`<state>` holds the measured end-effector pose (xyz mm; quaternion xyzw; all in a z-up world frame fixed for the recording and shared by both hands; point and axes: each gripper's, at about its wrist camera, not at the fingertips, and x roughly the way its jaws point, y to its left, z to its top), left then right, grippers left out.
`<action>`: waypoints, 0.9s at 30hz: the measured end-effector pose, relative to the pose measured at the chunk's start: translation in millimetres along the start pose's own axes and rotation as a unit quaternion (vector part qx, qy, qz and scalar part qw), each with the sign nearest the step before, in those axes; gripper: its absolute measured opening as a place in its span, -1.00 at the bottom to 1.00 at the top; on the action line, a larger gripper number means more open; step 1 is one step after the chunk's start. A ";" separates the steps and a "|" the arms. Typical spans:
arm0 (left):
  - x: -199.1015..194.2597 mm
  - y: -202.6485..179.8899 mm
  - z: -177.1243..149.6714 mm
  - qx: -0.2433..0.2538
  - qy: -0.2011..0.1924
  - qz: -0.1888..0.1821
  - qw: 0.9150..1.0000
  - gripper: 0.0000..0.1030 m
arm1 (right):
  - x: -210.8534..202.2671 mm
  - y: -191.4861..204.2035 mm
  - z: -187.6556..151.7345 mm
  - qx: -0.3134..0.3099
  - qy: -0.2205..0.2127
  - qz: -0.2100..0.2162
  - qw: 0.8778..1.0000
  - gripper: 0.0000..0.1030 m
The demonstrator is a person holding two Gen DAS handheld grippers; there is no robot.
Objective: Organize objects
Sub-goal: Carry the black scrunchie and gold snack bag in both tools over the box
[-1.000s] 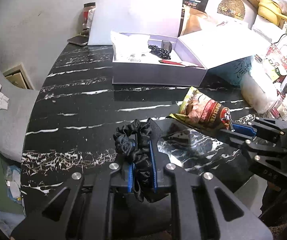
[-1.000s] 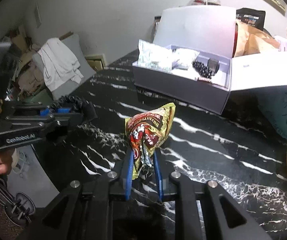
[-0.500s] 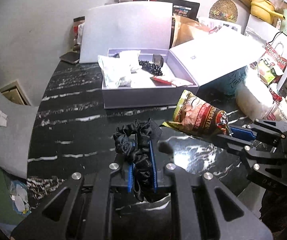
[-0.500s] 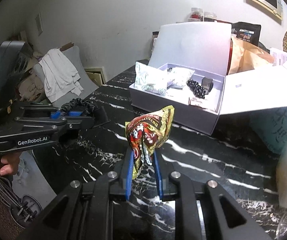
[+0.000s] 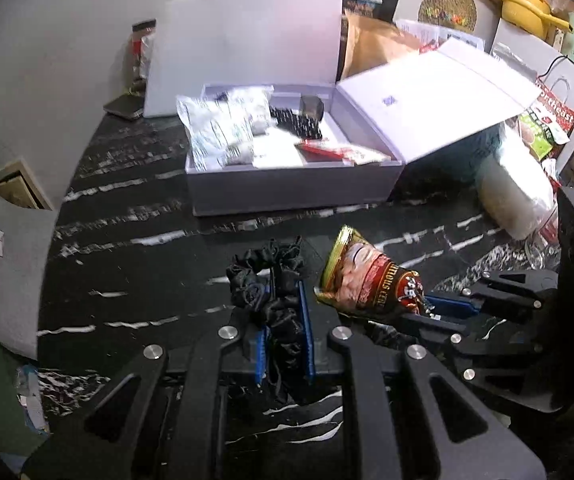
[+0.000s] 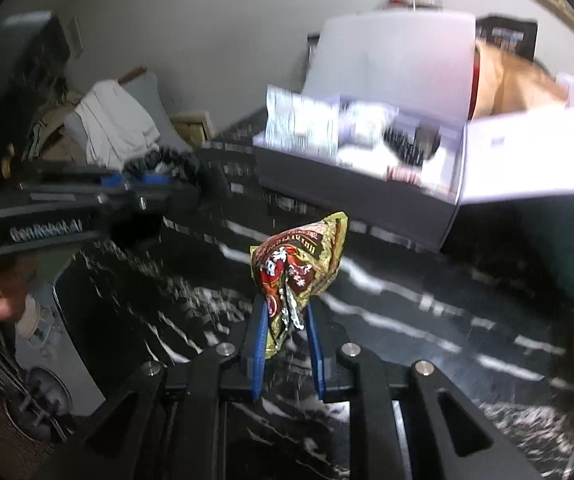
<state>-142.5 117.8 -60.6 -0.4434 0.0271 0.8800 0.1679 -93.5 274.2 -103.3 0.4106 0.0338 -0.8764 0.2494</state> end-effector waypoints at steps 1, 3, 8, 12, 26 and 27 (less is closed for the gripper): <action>5.4 0.4 -3.3 -0.002 0.005 -0.002 1.000 -0.75 | 2.3 -0.4 -3.4 0.002 -0.001 0.002 1.000 -0.66; 13.1 0.7 -9.0 -0.006 0.013 -0.008 1.000 -0.75 | 3.3 -0.4 -7.6 0.003 -0.008 0.003 1.000 -0.66; 26.5 2.5 -19.7 -0.011 0.027 -0.015 0.999 -0.75 | 5.7 -1.2 -8.7 -0.002 -0.014 -0.017 1.000 -0.48; 30.0 5.9 -20.5 -0.013 0.030 -0.012 0.999 -0.75 | 13.3 -1.3 -1.2 -0.011 -0.007 -0.033 0.999 0.00; 20.8 17.3 -16.2 -0.019 0.023 -0.006 1.000 -0.75 | 26.4 -1.3 13.6 -0.004 0.009 -0.014 1.000 -0.47; 18.8 17.1 -15.1 -0.018 0.021 -0.005 1.000 -0.75 | 23.6 -0.6 14.0 -0.003 0.007 -0.014 1.000 -0.47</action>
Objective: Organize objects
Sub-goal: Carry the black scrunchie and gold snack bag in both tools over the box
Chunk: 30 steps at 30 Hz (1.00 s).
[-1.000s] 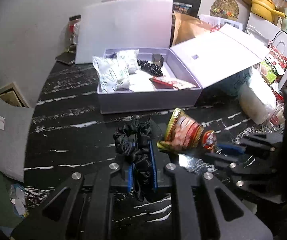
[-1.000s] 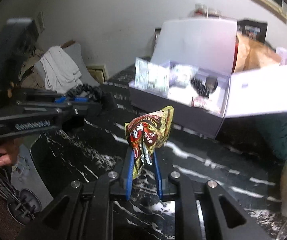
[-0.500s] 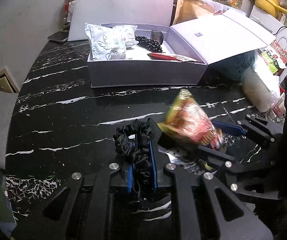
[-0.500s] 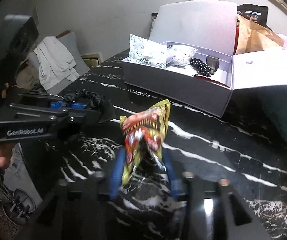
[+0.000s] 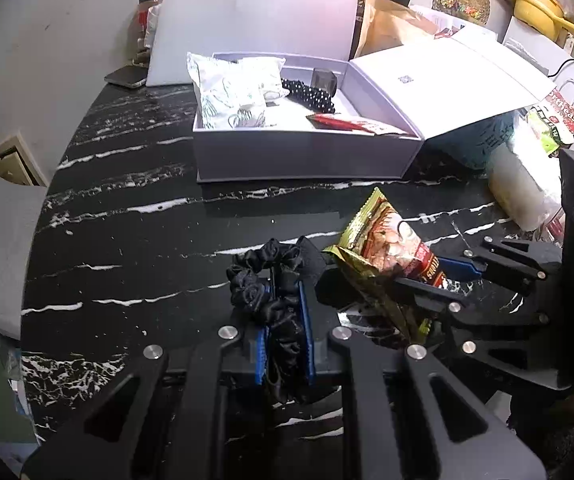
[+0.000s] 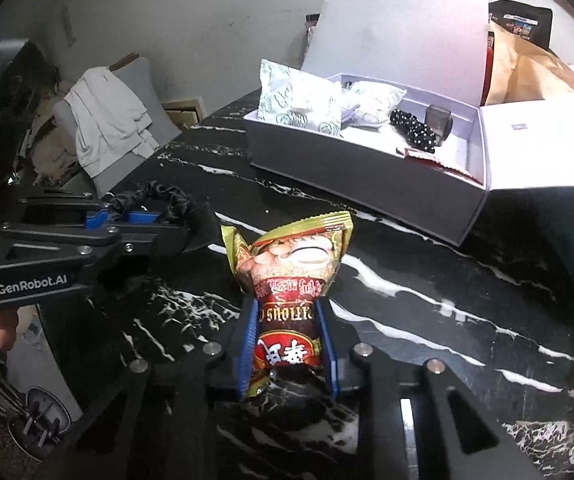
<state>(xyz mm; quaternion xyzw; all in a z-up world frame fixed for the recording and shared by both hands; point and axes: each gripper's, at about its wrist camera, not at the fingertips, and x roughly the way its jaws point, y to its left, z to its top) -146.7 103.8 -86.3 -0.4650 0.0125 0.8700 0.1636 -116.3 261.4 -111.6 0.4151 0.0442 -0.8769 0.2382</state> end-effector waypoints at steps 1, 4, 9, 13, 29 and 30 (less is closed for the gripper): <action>-2.7 -0.4 1.3 0.002 -0.003 0.002 1.000 -0.74 | -2.7 0.4 0.8 0.001 -0.002 0.001 1.000 -0.47; -11.1 -1.3 4.8 0.003 -0.012 0.004 1.000 -0.75 | -13.5 1.9 4.9 -0.001 -0.013 -0.002 1.000 -0.47; -22.9 -5.8 11.3 0.012 -0.024 0.005 1.000 -0.74 | -34.1 4.9 12.3 -0.010 -0.037 -0.003 0.999 -0.47; -34.5 -11.1 21.3 0.021 -0.034 0.004 0.999 -0.75 | -47.2 4.9 20.8 -0.015 -0.049 -0.007 0.999 -0.47; -39.8 -27.5 92.3 0.057 -0.062 0.016 0.996 -0.74 | -69.8 -19.6 71.7 -0.017 -0.076 -0.012 0.997 -0.47; -38.3 -27.7 97.2 0.057 -0.064 0.015 0.996 -0.74 | -69.7 -22.1 75.2 -0.016 -0.078 -0.012 0.997 -0.47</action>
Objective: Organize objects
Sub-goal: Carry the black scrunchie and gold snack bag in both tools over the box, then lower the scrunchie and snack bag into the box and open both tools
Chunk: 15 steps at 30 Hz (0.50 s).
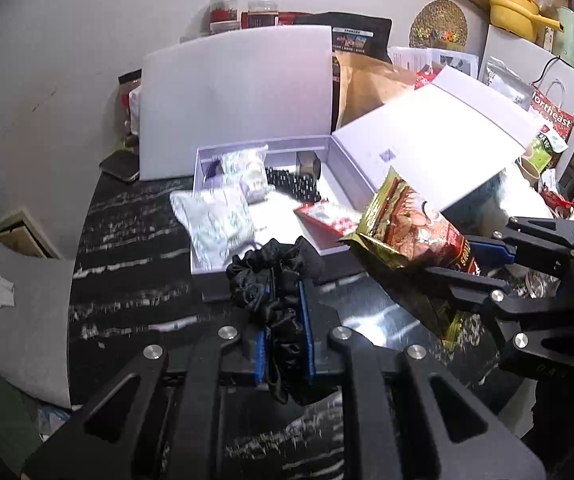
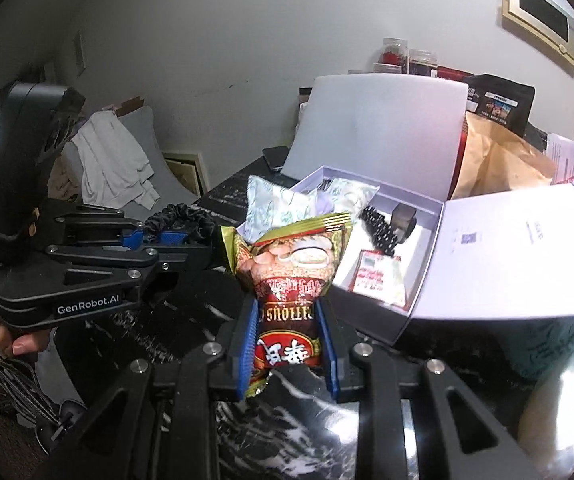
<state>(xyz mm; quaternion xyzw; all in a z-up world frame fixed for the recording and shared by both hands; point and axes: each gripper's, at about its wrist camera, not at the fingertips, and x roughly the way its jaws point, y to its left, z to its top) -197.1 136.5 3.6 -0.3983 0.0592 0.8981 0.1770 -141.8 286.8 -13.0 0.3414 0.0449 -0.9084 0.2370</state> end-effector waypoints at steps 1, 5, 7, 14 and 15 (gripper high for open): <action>3.2 0.1 5.9 0.002 -0.001 -0.001 1.000 -0.74 | 0.9 -2.9 3.0 0.001 -0.002 0.002 1.000 -0.47; 18.5 1.4 23.1 0.010 -0.001 -0.002 1.000 -0.74 | 9.5 -15.2 14.6 0.007 -0.003 0.000 1.000 -0.47; 28.5 2.9 32.5 0.011 0.000 -0.003 1.000 -0.74 | 13.6 -21.0 19.4 0.009 -0.003 -0.001 1.000 -0.47; 62.1 8.5 59.5 0.014 0.005 -0.009 1.000 -0.74 | 32.3 -43.1 39.4 0.012 -0.005 -0.008 1.000 -0.47; 67.1 9.2 63.4 0.015 0.006 -0.009 1.000 -0.74 | 35.4 -46.2 41.9 0.013 -0.005 -0.008 1.000 -0.47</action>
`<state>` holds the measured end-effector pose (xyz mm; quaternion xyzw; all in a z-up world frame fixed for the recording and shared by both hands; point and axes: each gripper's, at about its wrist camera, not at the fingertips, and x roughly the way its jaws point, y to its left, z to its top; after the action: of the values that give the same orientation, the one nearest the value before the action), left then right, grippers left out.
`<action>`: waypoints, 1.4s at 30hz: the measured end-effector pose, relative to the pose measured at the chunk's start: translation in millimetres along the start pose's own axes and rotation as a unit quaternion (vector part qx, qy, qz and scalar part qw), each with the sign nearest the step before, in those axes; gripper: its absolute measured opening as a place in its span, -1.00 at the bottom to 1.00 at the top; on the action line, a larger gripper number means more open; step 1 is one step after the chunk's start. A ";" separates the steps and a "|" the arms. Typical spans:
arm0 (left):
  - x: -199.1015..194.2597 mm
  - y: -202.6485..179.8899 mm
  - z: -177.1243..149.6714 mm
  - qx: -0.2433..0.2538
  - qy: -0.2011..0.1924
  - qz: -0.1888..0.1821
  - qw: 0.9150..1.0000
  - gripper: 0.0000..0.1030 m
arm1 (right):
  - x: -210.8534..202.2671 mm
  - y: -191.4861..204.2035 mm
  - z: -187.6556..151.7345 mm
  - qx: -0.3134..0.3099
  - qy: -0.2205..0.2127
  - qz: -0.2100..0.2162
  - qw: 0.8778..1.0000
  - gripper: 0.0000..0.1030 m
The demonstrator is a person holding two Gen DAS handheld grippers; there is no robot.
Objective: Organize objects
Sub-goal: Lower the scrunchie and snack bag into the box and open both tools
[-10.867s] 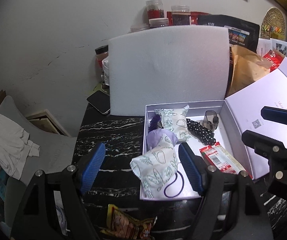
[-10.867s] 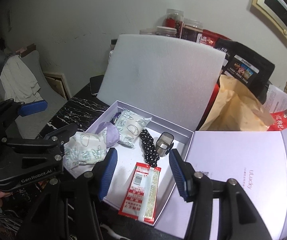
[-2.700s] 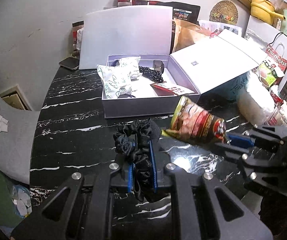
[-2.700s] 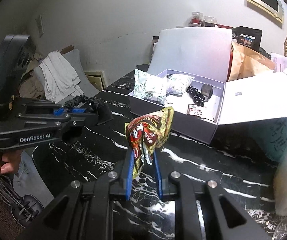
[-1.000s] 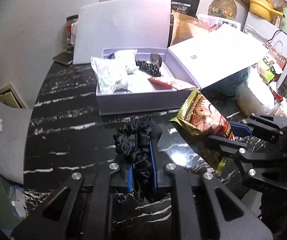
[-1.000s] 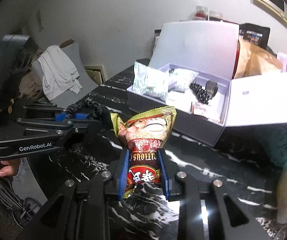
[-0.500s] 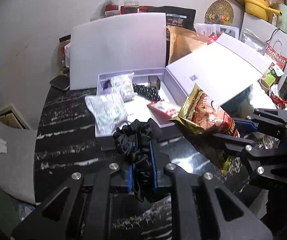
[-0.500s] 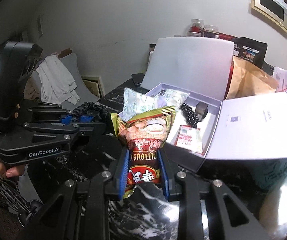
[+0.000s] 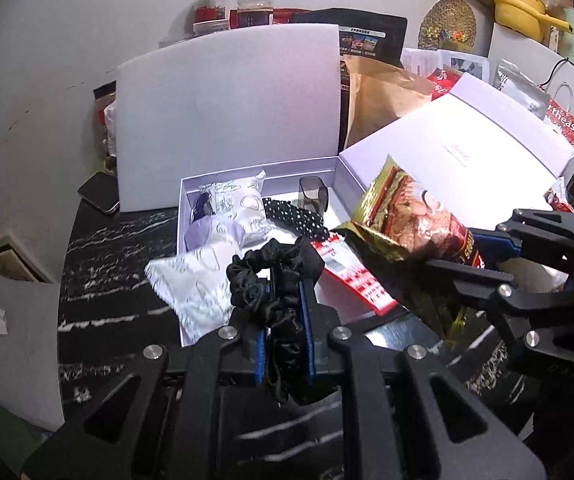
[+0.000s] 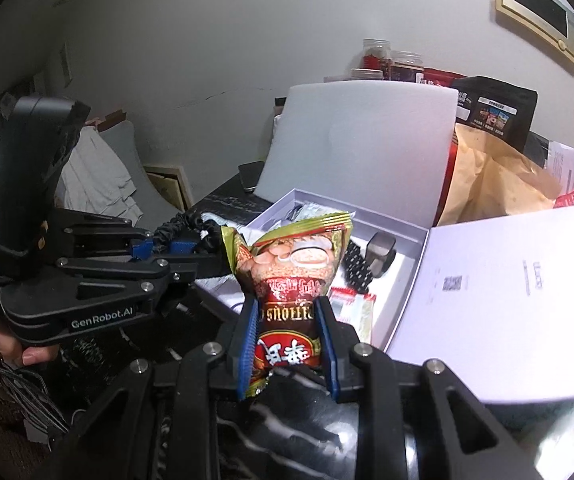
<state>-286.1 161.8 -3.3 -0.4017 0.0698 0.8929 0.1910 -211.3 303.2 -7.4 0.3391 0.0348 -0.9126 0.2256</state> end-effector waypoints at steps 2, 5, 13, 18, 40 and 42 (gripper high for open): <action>10.4 2.9 8.8 0.001 0.001 -0.001 1.000 -0.74 | 7.1 -6.4 5.7 0.002 0.000 -0.001 1.000 -0.47; 24.4 7.8 20.0 0.002 0.001 -0.001 1.000 -0.74 | 18.4 -15.1 14.2 0.004 0.002 -0.004 1.000 -0.47; 69.5 22.4 51.1 0.003 0.006 -0.002 1.000 -0.74 | 50.5 -39.0 34.4 0.010 0.011 -0.009 1.000 -0.47; 97.2 29.3 68.2 0.003 0.008 0.000 1.000 -0.74 | 73.4 -53.7 45.8 0.022 0.018 -0.005 1.000 -0.47; 201.4 46.9 87.7 0.002 0.086 -0.020 0.996 -0.74 | 143.5 -95.4 52.2 0.091 0.066 0.007 0.994 -0.47; 204.1 45.9 87.4 0.006 0.090 -0.022 0.996 -0.74 | 143.6 -94.9 51.2 0.091 0.068 0.013 0.993 -0.47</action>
<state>-488.0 202.2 -98.1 -0.4805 0.0834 0.8485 0.2056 -379.4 321.4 -67.7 0.4200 -0.0379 -0.8839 0.2023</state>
